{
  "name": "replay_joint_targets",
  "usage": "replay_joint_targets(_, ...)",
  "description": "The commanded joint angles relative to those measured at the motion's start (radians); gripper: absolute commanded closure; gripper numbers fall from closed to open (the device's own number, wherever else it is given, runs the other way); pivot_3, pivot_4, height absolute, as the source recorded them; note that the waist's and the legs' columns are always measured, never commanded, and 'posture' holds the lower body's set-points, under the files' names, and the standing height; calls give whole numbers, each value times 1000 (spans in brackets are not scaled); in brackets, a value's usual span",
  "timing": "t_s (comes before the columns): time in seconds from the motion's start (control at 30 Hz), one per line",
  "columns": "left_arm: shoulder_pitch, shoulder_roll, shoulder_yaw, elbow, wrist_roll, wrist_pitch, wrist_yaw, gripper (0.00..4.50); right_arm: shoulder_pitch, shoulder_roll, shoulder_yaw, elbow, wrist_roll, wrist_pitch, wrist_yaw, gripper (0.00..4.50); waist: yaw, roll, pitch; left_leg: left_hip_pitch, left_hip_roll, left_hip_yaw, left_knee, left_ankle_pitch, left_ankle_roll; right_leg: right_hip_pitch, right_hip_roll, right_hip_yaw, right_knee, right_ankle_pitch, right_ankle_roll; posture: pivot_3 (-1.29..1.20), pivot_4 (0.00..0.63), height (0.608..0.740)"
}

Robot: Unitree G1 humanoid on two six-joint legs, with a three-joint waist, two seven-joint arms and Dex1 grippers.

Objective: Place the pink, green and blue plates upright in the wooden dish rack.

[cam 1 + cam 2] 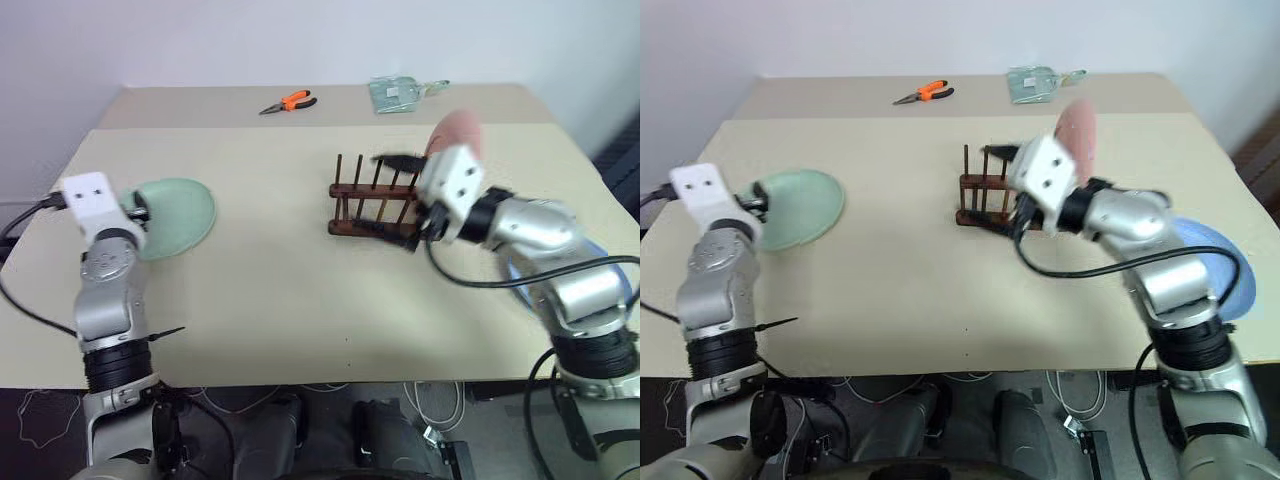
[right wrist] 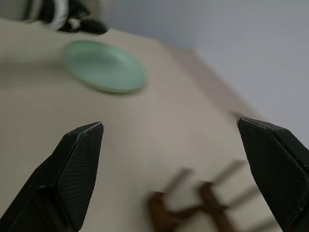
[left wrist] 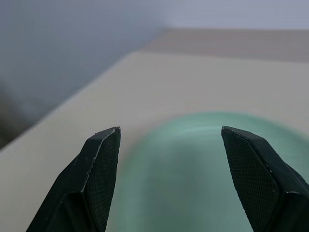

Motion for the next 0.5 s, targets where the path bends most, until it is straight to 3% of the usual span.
replay_joint_targets(0.03,-27,-58,123,-72,-87,135,72,1116,-2,48,30,-9,-44,-32,-19,0,-1,0,0,0,0,0,0,0,-1,0,0,0,0,1,1,0,150,726)
replay_joint_targets(0.17,-49,-147,226,-98,-244,268,62,1116,8,82,48,14,-91,-66,-28,0,-1,-2,-1,0,-1,0,1,-1,-1,1,0,-1,0,2,3,0,150,726)
replay_joint_targets(0.2,-56,-170,255,-100,-278,288,70,1343,13,88,51,19,-102,-77,-29,0,-3,-3,-1,0,-1,0,1,-1,-2,1,0,-1,0,2,3,0,150,726)
replay_joint_targets(0.27,-69,-203,303,-96,-331,310,92,1932,24,93,57,31,-128,-101,-31,0,-5,-4,-1,0,0,0,1,-1,-2,1,0,-1,0,2,3,0,150,726)
replay_joint_targets(0.4,-90,-224,357,-76,-399,312,128,4076,42,105,55,35,-167,-119,-45,0,-7,-4,-1,0,0,0,0,0,-4,3,1,-1,1,2,2,0,150,726)
replay_joint_targets(0.43,-99,-222,361,-64,-412,313,133,4441,47,107,50,32,-162,-107,-43,0,-6,-4,-1,0,0,0,0,1,-4,3,1,-1,1,2,2,0,150,726)
replay_joint_targets(0.5,-104,-197,316,-56,-416,309,104,4441,51,106,38,27,-150,-82,-39,0,-6,-4,-1,1,0,0,0,1,-4,3,1,-1,1,2,2,0,150,726)
